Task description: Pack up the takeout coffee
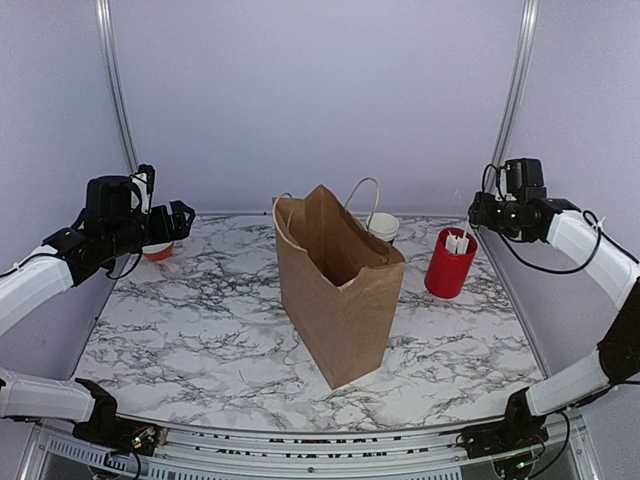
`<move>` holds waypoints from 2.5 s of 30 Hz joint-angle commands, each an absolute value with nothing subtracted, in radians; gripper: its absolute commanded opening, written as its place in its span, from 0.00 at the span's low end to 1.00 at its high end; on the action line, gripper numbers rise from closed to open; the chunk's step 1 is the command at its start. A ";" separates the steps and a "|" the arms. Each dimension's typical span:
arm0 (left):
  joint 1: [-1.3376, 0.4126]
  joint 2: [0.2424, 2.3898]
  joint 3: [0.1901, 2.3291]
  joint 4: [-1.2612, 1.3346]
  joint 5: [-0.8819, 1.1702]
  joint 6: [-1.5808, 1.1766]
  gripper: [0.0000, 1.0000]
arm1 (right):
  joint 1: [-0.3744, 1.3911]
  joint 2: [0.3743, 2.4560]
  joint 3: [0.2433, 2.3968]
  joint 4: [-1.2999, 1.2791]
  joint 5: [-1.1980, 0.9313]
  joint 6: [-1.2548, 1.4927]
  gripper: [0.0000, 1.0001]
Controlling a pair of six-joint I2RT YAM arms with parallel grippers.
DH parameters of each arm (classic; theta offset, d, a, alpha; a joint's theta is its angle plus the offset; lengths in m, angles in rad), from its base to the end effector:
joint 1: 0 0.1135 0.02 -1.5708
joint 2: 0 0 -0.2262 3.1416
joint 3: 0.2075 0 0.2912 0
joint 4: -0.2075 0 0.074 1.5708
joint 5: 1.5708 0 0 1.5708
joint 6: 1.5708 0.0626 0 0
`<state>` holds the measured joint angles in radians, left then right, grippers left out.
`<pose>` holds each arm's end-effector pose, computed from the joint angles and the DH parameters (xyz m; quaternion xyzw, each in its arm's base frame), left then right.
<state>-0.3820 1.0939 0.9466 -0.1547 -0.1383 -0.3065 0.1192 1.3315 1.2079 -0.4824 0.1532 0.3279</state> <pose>0.3156 -0.1175 0.2915 -0.0106 0.8045 -0.1472 0.5754 0.3668 0.0343 0.2803 0.1273 0.8748 0.0364 0.4661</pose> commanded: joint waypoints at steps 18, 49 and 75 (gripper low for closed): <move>-0.349 1.060 0.927 -0.123 -0.100 -0.324 0.99 | 0.022 1.627 1.281 -0.156 0.057 0.260 0.54; -0.343 1.065 0.923 -0.122 -0.107 -0.328 0.99 | 0.078 1.569 1.322 -0.219 0.142 0.207 0.00; -0.343 1.074 0.922 -0.120 -0.097 -0.331 0.99 | 0.176 1.267 1.212 -0.058 0.232 0.145 0.00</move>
